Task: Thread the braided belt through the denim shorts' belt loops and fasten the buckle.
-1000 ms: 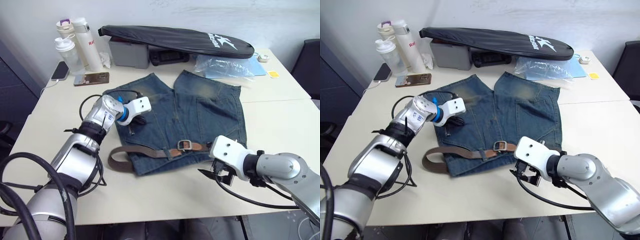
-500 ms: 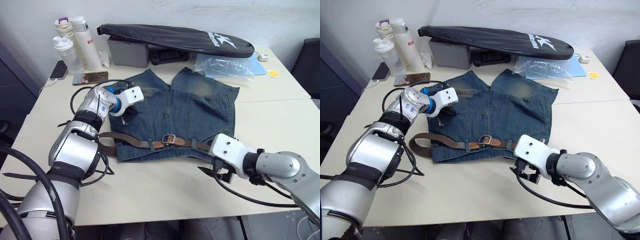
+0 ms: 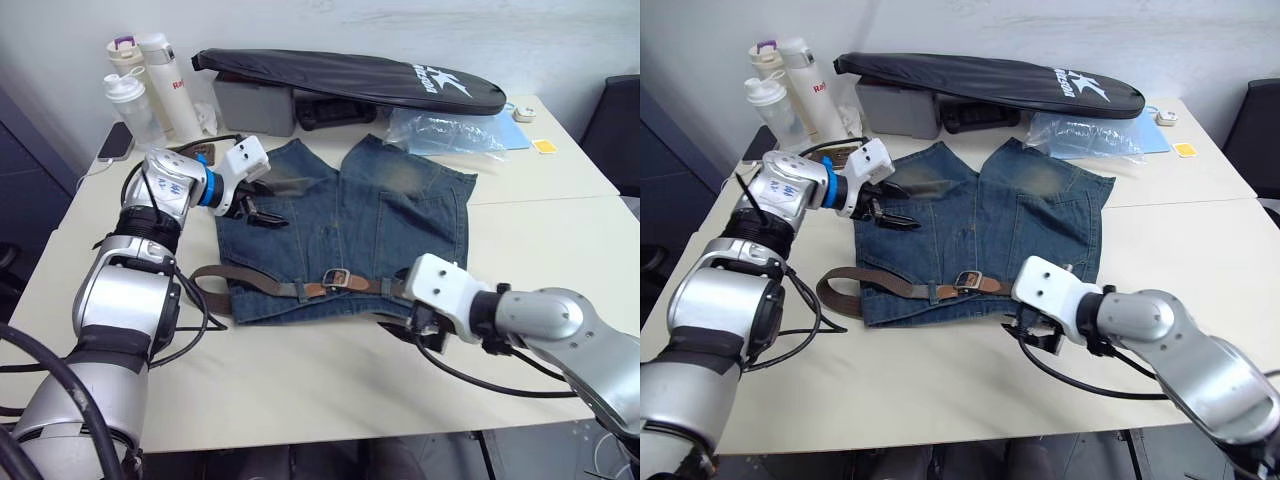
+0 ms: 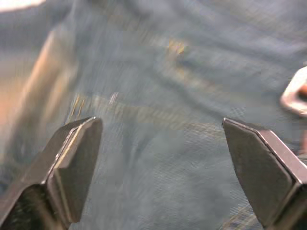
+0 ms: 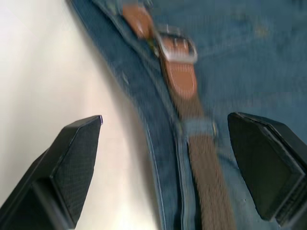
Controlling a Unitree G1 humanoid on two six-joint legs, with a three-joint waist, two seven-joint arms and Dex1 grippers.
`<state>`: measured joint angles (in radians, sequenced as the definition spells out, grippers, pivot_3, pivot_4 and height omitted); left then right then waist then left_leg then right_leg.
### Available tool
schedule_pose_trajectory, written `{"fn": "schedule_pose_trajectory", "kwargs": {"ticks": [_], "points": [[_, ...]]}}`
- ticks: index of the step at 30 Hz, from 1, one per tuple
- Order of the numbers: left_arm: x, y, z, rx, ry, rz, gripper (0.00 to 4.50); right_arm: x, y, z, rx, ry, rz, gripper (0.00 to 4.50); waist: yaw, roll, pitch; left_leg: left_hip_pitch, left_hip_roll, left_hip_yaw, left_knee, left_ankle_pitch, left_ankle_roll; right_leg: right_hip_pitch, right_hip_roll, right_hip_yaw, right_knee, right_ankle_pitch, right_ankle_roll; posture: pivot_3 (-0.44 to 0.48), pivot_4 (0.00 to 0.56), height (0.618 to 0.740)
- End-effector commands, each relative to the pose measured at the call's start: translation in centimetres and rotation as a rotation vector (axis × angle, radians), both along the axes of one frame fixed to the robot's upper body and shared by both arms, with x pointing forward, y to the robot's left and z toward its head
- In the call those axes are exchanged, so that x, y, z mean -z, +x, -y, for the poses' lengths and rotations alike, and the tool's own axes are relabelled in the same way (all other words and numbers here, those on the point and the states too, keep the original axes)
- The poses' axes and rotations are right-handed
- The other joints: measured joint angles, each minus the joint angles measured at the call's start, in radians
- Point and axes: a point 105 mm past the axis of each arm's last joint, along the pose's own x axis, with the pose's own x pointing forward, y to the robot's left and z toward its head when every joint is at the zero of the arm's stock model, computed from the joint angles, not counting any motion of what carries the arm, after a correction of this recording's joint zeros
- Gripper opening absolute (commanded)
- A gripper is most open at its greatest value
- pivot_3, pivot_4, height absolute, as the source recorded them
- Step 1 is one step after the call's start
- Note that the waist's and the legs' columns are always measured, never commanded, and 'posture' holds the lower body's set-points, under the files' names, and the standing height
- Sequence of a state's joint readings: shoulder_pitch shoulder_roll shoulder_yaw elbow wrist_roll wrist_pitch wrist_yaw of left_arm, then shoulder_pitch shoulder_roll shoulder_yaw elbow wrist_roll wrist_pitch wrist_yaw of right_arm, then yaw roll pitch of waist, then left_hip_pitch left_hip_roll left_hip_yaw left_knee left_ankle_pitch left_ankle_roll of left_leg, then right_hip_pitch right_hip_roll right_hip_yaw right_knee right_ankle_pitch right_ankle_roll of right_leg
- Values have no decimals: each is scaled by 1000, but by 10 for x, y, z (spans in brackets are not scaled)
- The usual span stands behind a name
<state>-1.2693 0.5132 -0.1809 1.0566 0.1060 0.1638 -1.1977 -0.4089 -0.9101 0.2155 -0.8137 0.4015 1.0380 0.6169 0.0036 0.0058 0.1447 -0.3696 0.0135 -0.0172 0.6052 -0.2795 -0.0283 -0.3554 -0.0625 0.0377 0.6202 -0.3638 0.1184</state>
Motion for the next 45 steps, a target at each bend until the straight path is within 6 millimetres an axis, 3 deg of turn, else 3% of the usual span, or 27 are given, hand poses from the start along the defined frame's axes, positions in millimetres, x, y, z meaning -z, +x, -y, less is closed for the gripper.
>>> {"fn": "schedule_pose_trajectory", "kwargs": {"ticks": [1,5,8,12,16,22,27,34,45], "points": [[21,-11,0,95,57,-20,4441,-9,10,-14,-51,5,77,4500,-4,2,-2,0,0,0,0,0,0,0,0,0,0,0,0,0,150,740],[37,-11,0,104,97,-22,4441,-16,20,-31,-110,-7,152,4500,-5,-2,1,-2,0,0,3,0,1,-2,0,0,1,0,0,0,150,740],[47,-11,0,104,134,-29,3633,-20,28,-40,-128,-13,207,4500,-4,-2,0,-2,1,-1,3,0,1,-2,-1,0,2,0,0,0,150,740],[58,-11,0,107,177,-37,1875,-25,40,-49,-99,29,242,4500,-5,-2,0,-2,0,0,4,-1,3,-2,-2,0,3,0,0,0,150,740],[54,-10,5,110,146,-46,65,-21,36,-56,-128,81,186,4500,-5,-2,0,-2,0,0,5,-1,3,-3,-2,-1,4,0,0,0,150,740],[52,-12,5,126,163,-56,15,-8,27,-66,-204,66,122,4500,-6,-2,-1,-1,-1,0,5,-1,4,-2,-2,-1,5,0,0,0,150,740],[76,-13,-3,117,292,-60,15,19,36,-71,-219,-3,105,4500,-8,-2,-1,0,-1,0,5,-2,5,-2,-1,-2,5,0,0,0,150,740],[91,-13,-8,80,336,-79,15,29,54,-70,-231,-94,242,4500,-7,-2,-5,1,-1,0,7,-3,6,-3,-1,-2,6,0,0,0,150,740],[92,-13,-3,85,312,-88,15,6,63,-78,-299,-140,519,4500,-6,-2,-5,2,-1,0,8,-3,6,-2,-1,-2,7,0,0,0,150,740]]}}
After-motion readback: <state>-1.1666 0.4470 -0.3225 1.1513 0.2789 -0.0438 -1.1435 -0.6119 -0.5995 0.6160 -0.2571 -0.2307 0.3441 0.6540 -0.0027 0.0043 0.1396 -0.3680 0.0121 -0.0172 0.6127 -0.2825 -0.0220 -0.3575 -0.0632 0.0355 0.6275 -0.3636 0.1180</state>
